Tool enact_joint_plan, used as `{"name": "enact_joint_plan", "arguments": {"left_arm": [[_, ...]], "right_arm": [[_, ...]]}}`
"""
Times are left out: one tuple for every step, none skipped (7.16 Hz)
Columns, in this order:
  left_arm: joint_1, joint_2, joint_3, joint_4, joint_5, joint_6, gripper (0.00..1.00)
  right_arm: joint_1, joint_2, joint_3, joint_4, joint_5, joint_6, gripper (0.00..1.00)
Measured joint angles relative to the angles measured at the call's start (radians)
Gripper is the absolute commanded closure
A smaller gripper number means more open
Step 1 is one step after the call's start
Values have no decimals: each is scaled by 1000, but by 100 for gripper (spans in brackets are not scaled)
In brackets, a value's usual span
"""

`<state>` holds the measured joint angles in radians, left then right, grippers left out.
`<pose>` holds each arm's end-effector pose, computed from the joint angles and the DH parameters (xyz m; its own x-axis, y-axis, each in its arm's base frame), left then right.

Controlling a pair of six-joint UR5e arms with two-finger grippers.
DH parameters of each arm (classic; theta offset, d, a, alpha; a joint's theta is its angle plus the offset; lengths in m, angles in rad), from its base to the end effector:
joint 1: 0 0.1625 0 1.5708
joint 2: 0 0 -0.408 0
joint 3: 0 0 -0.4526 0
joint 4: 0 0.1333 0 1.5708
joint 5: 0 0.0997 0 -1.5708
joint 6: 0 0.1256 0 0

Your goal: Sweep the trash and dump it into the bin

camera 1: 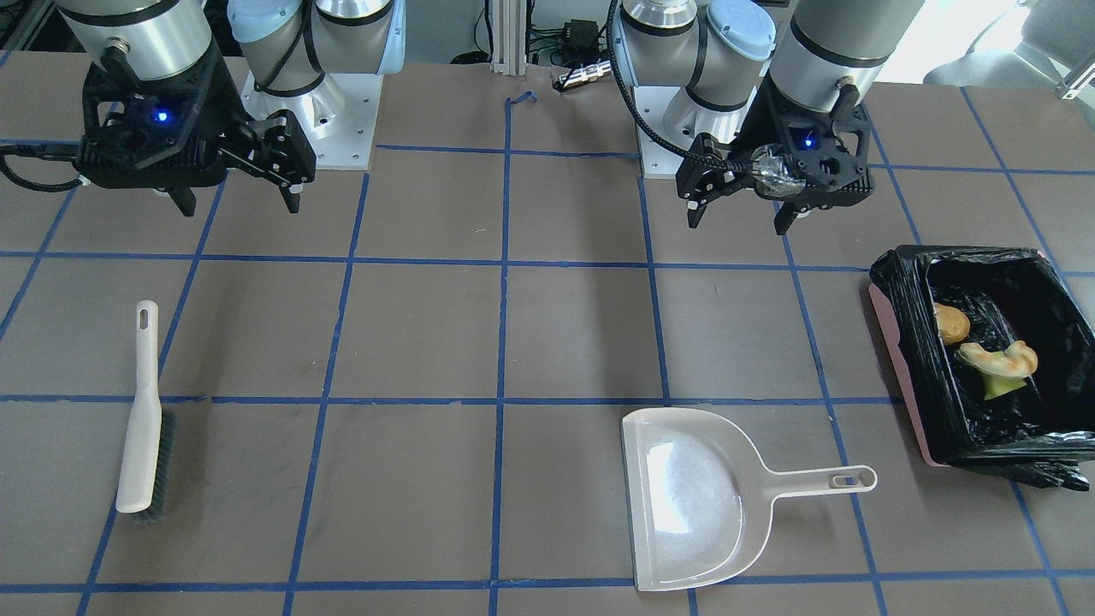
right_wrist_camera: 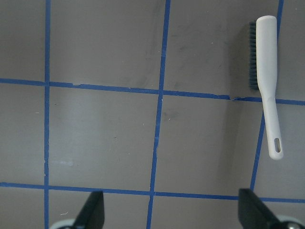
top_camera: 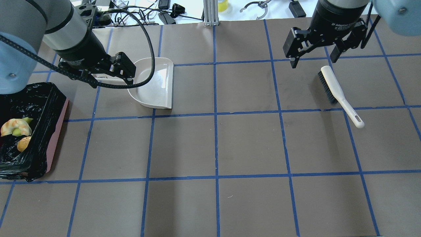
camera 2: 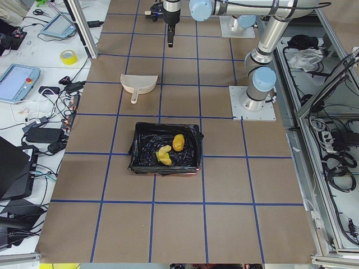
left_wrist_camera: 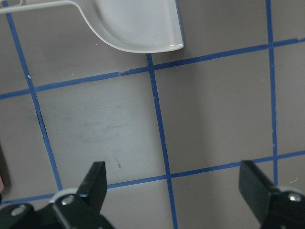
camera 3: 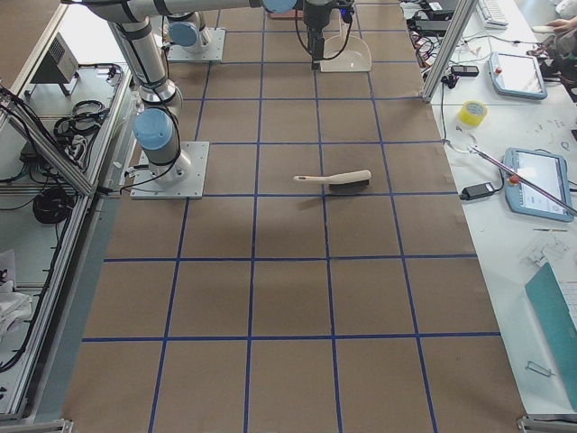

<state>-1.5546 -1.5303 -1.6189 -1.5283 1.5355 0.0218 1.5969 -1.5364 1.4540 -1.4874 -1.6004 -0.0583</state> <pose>-0.1290 -0.5422 0.4448 -0.9994 0.0068 0.0345 0.0056 0.9993 -0.0356 0.1443 -0.5611 0.4819 -0.9960 -0.0843 0.0295 -0.0843 0.9964 0.0027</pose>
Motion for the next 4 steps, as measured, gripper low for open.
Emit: {"name": "enact_joint_plan", "arguments": {"left_arm": [[0, 1, 9, -13, 1, -31, 0], [0, 4, 12, -19, 1, -50, 0], [-1, 6, 13, -22, 1, -57, 0], [-1, 7, 13, -23, 0, -60, 0]], "right_arm": [[0, 0, 2, -3, 1, 0, 0], [-1, -2, 6, -4, 2, -1, 0], [-1, -3, 7, -4, 2, 0, 0], [-1, -4, 9, -5, 2, 0, 0]]}}
